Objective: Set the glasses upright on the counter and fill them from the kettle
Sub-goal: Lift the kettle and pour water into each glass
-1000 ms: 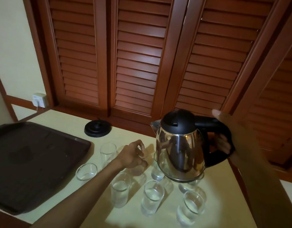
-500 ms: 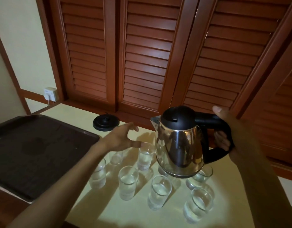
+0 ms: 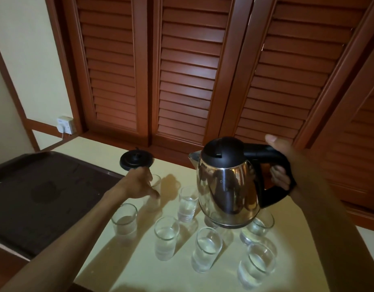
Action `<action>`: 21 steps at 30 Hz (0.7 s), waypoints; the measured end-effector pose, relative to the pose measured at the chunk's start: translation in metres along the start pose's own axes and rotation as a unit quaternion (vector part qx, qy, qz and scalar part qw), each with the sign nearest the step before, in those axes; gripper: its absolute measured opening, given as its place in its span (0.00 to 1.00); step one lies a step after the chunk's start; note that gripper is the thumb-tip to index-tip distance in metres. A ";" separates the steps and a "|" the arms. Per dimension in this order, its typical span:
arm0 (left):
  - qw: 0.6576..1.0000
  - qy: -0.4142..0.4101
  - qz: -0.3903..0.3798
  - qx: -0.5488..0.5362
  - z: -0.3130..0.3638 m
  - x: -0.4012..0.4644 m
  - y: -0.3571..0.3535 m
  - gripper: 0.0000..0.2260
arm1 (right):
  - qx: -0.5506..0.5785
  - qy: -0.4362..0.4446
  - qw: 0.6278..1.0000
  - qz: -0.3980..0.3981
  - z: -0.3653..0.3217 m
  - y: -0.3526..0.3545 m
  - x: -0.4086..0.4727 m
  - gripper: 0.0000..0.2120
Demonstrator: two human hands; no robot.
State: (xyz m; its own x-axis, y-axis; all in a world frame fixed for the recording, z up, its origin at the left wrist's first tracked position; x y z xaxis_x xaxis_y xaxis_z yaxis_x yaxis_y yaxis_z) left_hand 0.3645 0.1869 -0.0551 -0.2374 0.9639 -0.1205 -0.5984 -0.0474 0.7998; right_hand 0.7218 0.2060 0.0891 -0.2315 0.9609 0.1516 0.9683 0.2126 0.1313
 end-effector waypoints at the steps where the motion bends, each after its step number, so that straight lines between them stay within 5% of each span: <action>1: 0.999 0.007 0.017 -0.043 0.000 0.001 0.005 0.28 | -0.001 0.001 1.000 0.001 -0.003 0.001 0.001 0.30; 5: 0.955 -0.018 0.051 -0.292 0.017 -0.003 0.031 0.24 | 0.014 0.006 1.000 0.013 -0.018 0.004 0.002 0.28; 11: 0.772 -0.072 0.010 -0.632 0.061 -0.011 0.028 0.16 | 0.042 0.014 0.999 0.024 -0.036 -0.003 0.004 0.27; 13: 0.740 -0.064 0.004 -0.669 0.072 -0.015 0.027 0.14 | 0.039 0.016 0.999 0.034 -0.038 -0.004 0.004 0.27; 15: 0.750 -0.072 0.019 -0.658 0.079 -0.020 0.028 0.17 | 0.018 0.020 0.999 0.041 -0.040 -0.006 0.005 0.28; 21: 0.900 -0.130 0.089 -0.405 0.079 -0.030 0.025 0.16 | -0.099 0.066 0.993 0.021 -0.062 -0.015 0.013 0.31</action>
State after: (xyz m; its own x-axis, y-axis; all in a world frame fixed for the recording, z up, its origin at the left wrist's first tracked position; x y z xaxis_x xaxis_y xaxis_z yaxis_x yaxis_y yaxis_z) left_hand 0.4172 0.1777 0.0152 -0.2602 0.9459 0.1938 -0.9557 -0.2809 0.0879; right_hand 0.6981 0.2040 0.1496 -0.2152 0.9334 0.2871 0.9428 0.1219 0.3104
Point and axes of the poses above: each hand's wrist, its own x-axis towards the middle knuckle, its own y-axis out of the back of the hand, z = x × y, the point moved 5 cm from there along x, towards the middle knuckle, and after that the axes turned 1 degree about -z, right-handed, at the moved point
